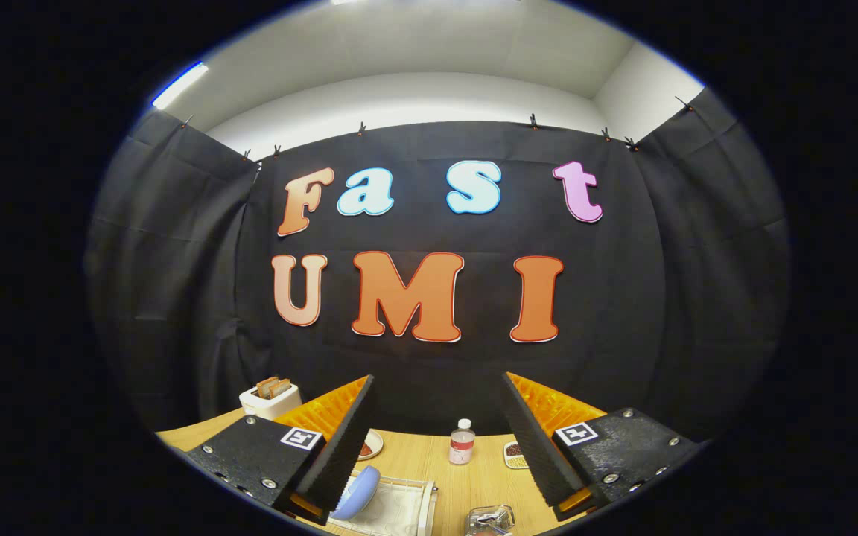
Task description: Take the plate from the dish rack, then take the spoon from the basket and place it into the plate.
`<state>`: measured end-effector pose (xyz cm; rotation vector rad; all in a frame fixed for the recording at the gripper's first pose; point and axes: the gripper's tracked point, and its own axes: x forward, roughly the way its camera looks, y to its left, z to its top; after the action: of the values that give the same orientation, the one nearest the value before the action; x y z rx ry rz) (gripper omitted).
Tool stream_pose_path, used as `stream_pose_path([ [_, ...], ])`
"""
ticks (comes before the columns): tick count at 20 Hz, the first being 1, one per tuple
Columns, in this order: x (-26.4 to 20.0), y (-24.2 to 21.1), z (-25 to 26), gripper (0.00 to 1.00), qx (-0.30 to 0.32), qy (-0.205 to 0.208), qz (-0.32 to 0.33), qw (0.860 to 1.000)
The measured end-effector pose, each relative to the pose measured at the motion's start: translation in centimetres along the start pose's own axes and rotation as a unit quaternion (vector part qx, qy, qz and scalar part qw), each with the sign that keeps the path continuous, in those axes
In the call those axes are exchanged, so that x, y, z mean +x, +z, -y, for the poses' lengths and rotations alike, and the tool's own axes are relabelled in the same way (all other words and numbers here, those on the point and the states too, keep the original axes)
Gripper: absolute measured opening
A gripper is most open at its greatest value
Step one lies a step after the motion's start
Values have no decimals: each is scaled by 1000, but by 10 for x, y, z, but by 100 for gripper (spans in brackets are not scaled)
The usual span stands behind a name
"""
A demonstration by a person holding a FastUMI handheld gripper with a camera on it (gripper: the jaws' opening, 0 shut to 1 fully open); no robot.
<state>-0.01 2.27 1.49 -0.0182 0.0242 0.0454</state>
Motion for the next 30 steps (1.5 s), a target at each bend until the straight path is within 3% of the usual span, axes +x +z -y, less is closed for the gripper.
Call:
stream_pose_path([
  [4, 4, -10, -14, 98, 5, 17, -20, 1000],
  [8, 11, -43, -33, 98, 15, 42, -84, 995],
  [13, 20, -96, -61, 98, 23, 72, -183, 980],
  [22, 23, -190, -110, 97, 47, 119, -361, 924],
  [30, 12, -282, -109, 92, 38, 76, -504, 860],
])
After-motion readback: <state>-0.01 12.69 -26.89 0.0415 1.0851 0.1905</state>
